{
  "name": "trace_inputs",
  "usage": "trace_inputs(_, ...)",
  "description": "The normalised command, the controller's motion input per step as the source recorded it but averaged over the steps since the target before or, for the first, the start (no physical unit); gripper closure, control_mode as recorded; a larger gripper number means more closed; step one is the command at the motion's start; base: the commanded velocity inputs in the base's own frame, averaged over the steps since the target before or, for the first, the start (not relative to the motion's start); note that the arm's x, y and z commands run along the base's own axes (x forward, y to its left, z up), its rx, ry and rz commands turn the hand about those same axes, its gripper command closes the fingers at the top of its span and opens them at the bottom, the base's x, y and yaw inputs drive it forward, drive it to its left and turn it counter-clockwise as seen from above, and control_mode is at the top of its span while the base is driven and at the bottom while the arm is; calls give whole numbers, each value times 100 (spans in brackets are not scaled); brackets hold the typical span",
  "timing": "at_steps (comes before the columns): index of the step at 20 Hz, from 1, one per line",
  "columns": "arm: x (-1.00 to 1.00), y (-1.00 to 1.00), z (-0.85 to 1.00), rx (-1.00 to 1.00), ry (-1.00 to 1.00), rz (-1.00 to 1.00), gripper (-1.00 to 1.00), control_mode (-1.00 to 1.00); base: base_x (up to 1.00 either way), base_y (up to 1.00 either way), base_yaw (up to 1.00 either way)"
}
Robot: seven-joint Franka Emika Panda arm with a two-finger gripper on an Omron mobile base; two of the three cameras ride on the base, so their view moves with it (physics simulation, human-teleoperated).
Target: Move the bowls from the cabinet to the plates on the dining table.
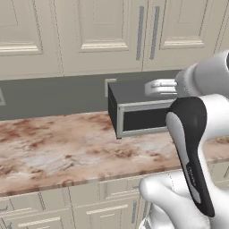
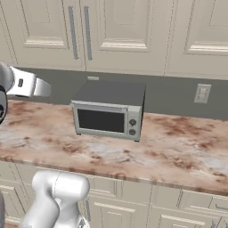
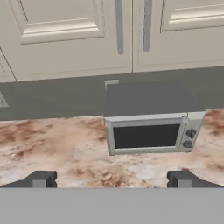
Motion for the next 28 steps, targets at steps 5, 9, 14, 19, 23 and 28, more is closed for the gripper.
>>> trace_inputs(5, 0, -10, -2, 3, 8, 0, -100, -100, 0, 0, 0)
trace_inputs(9, 2, -25, 2, 10, 8, 0, -100, -100, 0, 0, 0)
trace_inputs(14, 5, -13, 12, 9, 1, 2, -100, -100, 0, 0, 0)
trace_inputs(19, 21, 1, 28, -2, 0, 5, -100, -100, 0, 0, 0)
trace_inputs(23, 9, 0, 22, -10, 0, 0, -100, -100, 0, 0, 0)
trace_inputs(28, 14, 0, 30, -6, 0, 0, -100, -100, 0, 0, 0)
